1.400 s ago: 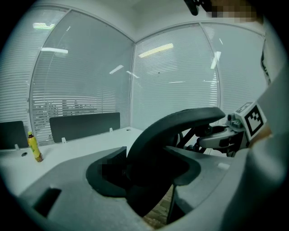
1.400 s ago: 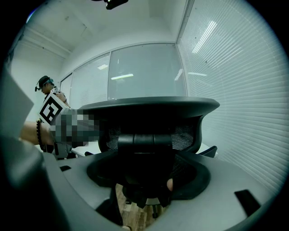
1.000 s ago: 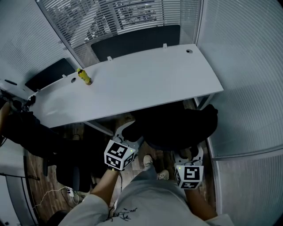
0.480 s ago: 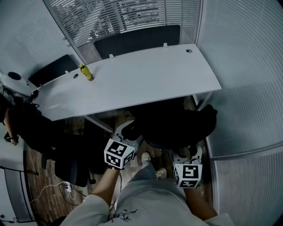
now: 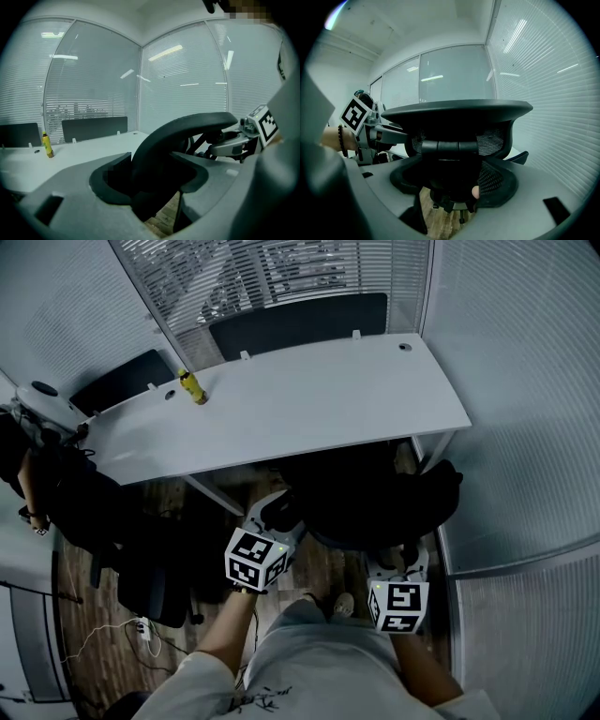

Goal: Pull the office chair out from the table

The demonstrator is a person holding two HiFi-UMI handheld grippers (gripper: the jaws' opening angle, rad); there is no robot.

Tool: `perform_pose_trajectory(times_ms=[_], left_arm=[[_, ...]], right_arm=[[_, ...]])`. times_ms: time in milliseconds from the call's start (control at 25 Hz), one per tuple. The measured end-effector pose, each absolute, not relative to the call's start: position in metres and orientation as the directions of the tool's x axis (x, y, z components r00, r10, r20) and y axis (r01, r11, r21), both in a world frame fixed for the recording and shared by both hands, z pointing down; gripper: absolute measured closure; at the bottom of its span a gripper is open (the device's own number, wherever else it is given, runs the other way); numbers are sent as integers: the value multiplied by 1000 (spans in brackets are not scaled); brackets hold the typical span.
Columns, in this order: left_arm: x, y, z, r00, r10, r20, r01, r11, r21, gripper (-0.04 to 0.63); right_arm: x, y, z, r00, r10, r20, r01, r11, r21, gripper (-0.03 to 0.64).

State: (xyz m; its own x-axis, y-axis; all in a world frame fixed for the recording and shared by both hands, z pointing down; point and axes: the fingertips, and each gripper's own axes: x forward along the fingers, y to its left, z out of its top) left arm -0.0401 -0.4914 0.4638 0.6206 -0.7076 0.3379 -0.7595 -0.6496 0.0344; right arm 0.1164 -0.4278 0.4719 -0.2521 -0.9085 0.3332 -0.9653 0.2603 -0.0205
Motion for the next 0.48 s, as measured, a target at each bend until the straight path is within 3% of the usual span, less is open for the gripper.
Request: perform_pose_trajectory(times_ms=[480], left_arm=[[-51,-467,460,625,-708,330,-754,-656,21,347]], right_arm=[[105,-402,469,-269,-903,336,-960,281,-12,344]])
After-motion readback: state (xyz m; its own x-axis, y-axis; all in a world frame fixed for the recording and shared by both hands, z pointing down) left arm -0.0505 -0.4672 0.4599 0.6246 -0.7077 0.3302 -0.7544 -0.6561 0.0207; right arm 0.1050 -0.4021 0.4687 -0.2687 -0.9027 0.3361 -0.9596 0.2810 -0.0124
